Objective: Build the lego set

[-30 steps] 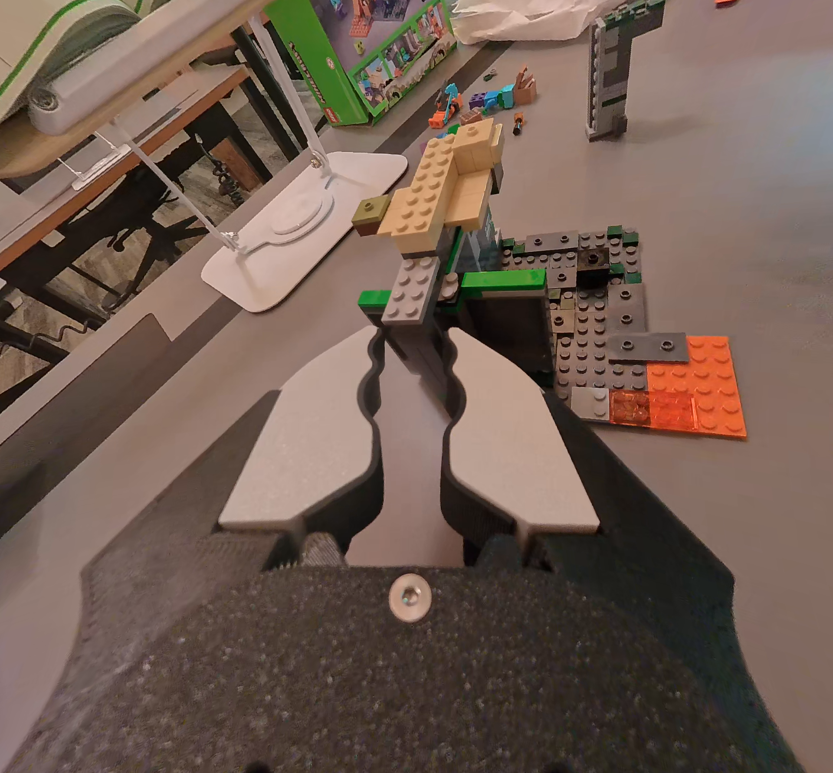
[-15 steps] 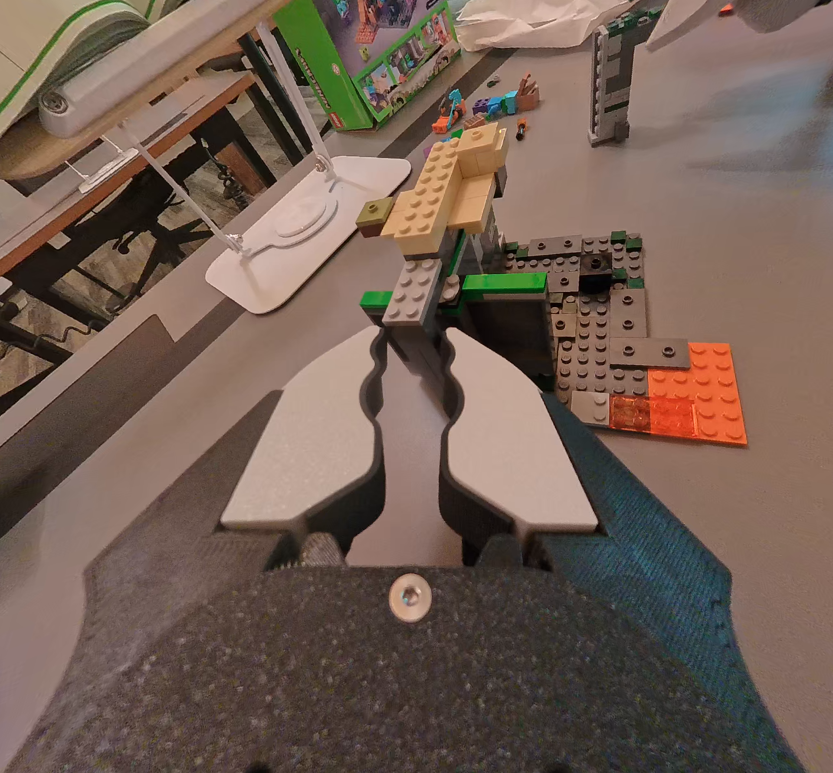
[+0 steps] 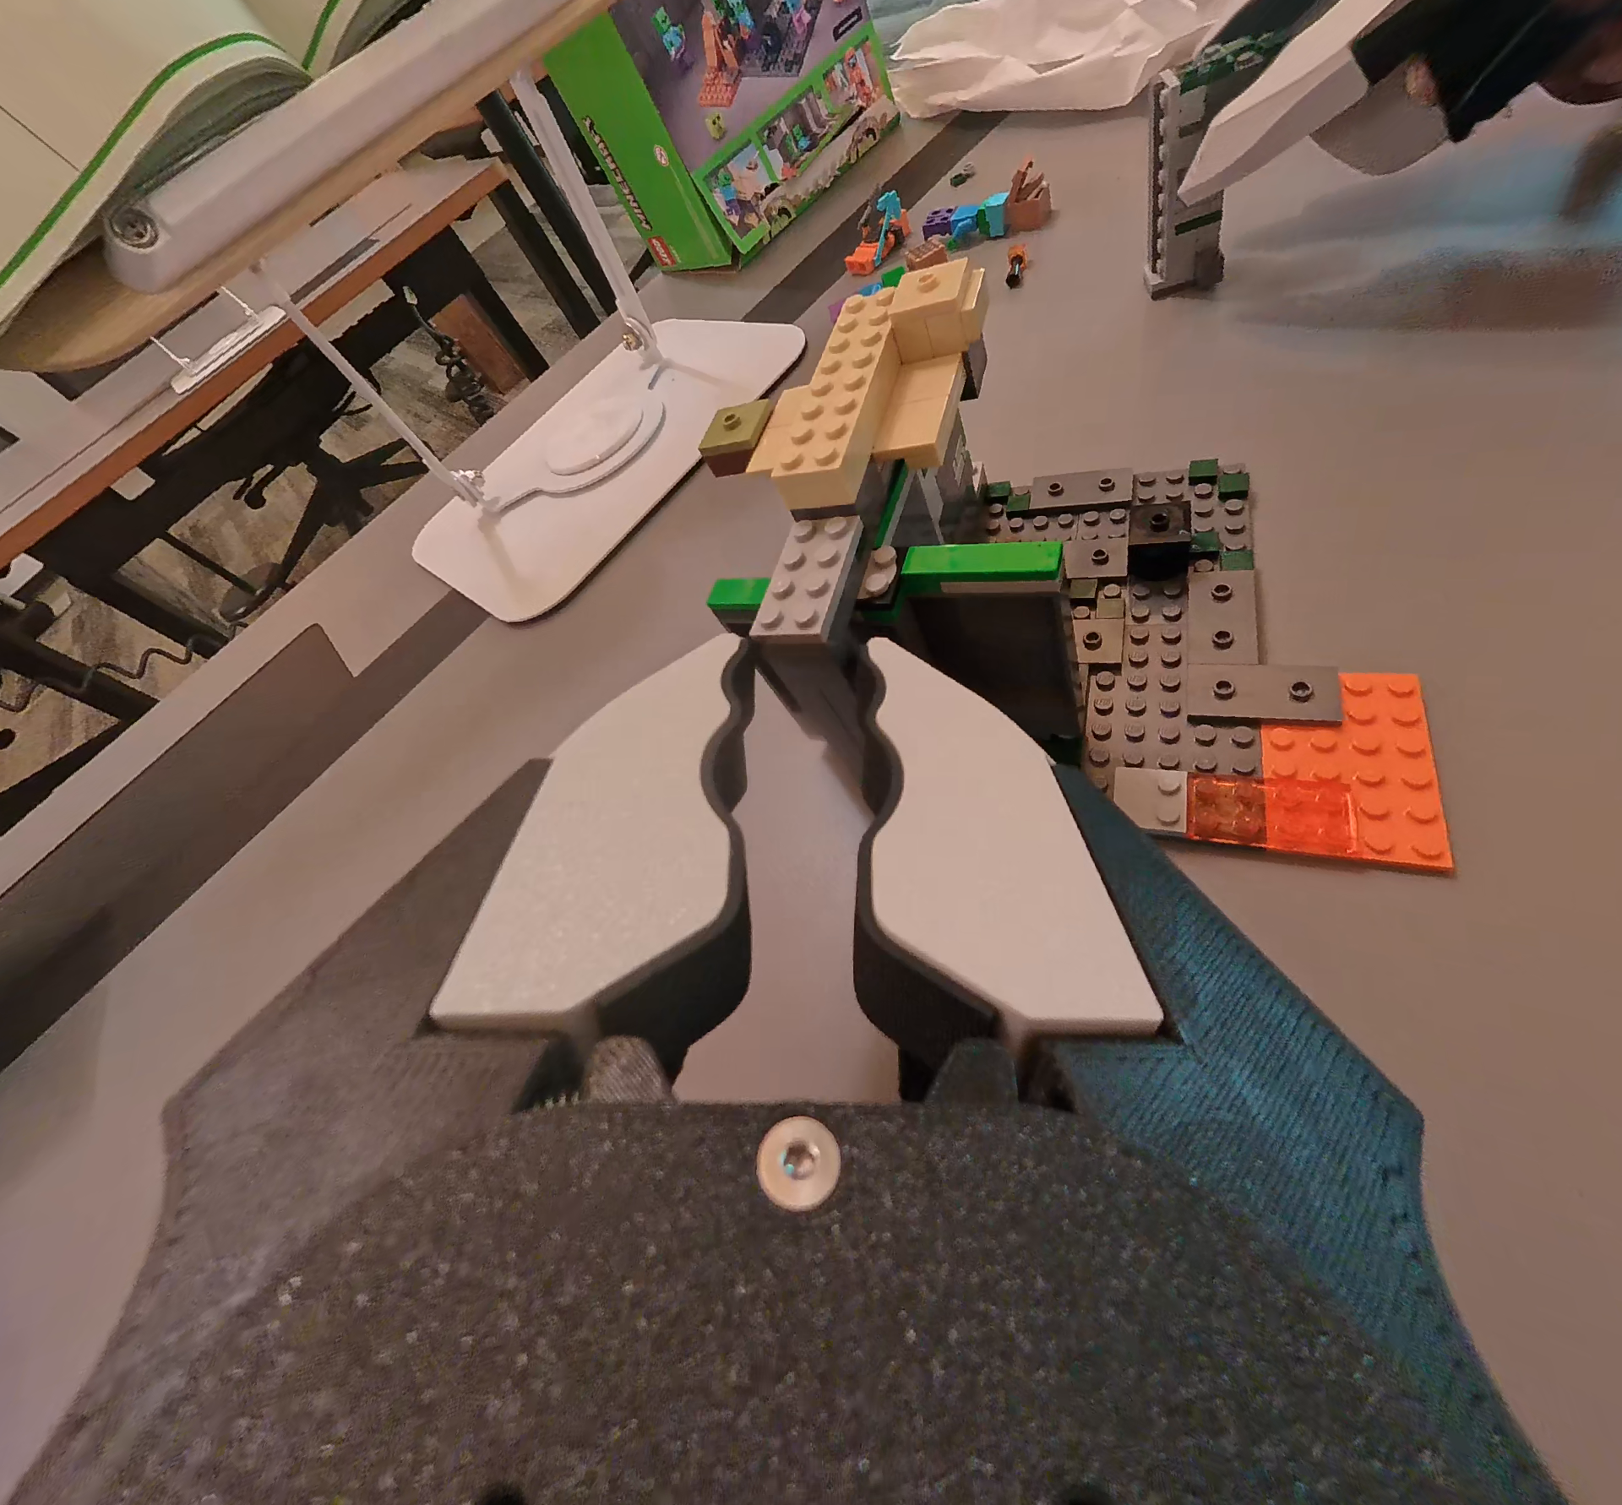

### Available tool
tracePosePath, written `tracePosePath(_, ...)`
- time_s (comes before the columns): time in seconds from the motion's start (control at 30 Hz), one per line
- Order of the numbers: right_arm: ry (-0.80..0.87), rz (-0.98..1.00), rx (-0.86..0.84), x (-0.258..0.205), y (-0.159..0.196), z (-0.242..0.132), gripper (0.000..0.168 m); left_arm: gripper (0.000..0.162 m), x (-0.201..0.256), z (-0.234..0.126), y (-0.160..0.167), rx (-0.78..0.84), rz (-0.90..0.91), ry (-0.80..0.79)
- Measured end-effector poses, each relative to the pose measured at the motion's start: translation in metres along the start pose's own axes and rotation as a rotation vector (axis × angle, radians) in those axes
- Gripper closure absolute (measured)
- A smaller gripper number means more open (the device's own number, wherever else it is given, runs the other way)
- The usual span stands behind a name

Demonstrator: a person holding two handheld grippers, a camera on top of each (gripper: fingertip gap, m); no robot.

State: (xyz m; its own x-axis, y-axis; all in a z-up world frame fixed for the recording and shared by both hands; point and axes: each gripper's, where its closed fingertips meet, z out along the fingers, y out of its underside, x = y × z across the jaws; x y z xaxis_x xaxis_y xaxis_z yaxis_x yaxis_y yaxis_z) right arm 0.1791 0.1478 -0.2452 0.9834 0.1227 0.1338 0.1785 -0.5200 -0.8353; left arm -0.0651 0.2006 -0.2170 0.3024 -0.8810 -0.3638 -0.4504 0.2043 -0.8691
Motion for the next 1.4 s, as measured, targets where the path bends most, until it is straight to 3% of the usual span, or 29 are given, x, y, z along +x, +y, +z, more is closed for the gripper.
tracePosePath(0.2,0.006,-0.009,-0.01,-0.001,0.003,0.003,0.144,0.14,0.0,0.0,0.0,0.0,0.002,0.0)
tracePosePath(0.63,0.007,-0.01,0.018,-0.005,-0.003,-0.002,0.145,0.14,-0.002,-0.003,-0.003,0.011,0.005,-0.009)
tracePosePath(1.4,-0.091,-0.095,0.09,-0.054,-0.029,-0.014,0.145,0.14,-0.002,-0.002,-0.002,0.011,0.002,-0.002)
